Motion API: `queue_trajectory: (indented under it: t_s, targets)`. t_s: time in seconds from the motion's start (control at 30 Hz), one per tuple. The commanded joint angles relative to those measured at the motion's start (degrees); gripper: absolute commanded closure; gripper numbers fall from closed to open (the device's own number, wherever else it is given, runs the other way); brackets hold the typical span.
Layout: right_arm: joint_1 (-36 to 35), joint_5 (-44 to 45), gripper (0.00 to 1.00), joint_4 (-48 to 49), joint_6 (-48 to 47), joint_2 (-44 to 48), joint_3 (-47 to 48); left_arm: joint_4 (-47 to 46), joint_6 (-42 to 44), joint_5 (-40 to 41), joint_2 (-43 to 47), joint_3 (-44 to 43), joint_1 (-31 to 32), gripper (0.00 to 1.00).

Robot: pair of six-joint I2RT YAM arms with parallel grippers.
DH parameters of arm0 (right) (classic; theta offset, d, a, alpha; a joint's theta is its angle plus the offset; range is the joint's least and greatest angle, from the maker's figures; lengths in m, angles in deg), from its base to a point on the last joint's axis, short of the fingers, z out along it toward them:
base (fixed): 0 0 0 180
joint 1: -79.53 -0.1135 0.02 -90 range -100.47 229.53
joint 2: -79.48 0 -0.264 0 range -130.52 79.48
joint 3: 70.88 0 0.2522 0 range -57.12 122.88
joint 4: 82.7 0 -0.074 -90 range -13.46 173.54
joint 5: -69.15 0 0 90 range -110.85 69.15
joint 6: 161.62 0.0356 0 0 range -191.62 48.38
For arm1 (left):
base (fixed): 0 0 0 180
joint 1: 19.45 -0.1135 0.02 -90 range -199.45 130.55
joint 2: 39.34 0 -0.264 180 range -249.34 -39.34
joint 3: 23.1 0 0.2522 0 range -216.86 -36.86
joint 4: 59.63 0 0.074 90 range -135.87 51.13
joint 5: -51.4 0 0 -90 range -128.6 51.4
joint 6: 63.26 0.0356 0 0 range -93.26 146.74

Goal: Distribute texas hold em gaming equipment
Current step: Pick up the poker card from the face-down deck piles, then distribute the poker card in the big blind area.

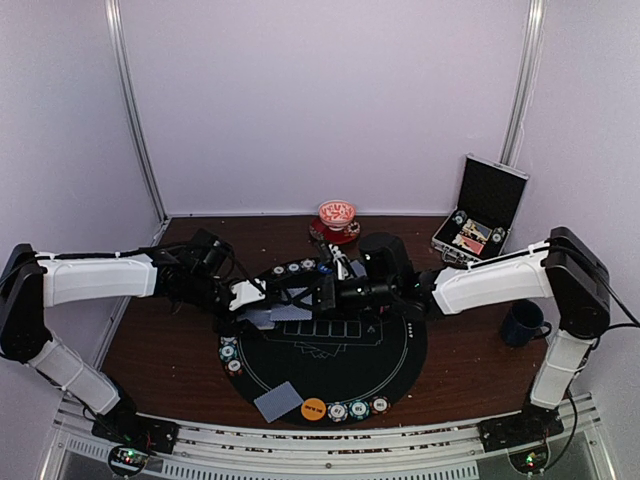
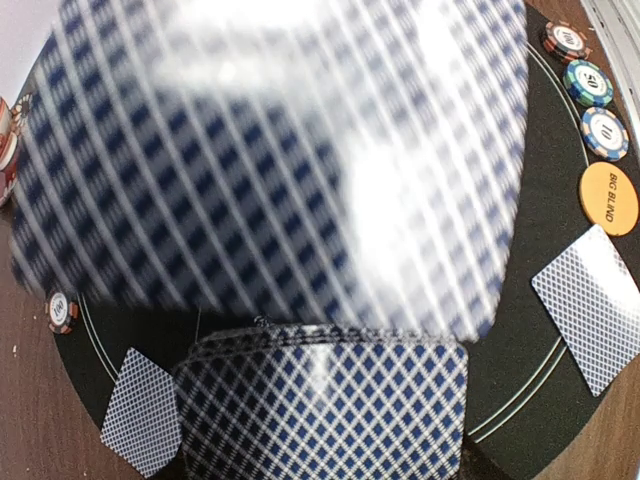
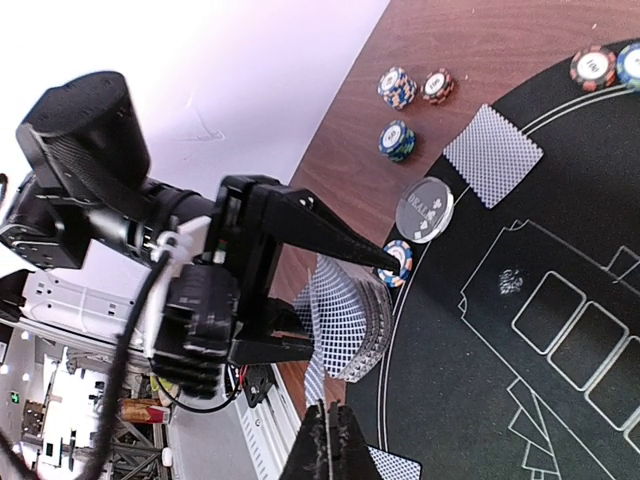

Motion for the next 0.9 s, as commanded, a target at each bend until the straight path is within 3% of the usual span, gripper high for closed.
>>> queue_trajectory:
  t_s: [0.0, 0.23, 0.5, 0.87]
  targets:
    - [2.41, 0.37, 1.00, -5.24, -5.51, 4.97, -1.43, -0.99, 0.12, -1.10, 1.10, -0.14, 0.38, 0.42]
    - [3.68, -5.58, 1.00, -15.32, -14.57, 5.30, -0.42, -1.00, 0.12, -1.01, 1.10, -0.15, 0.34, 0.42]
    - [2.83, -10.06, 1.00, -13.50, -16.92, 2.35, -3.28, -1.16, -0.08, 0.72, 1.77, 0.03, 0.32, 0.42]
    - [-3.89, -15.77, 1.00, -12.90, -18.12, -7.33, 1.91, -1.53, -0.42, 2.08, 2.75, 0.55, 0.21, 0.42]
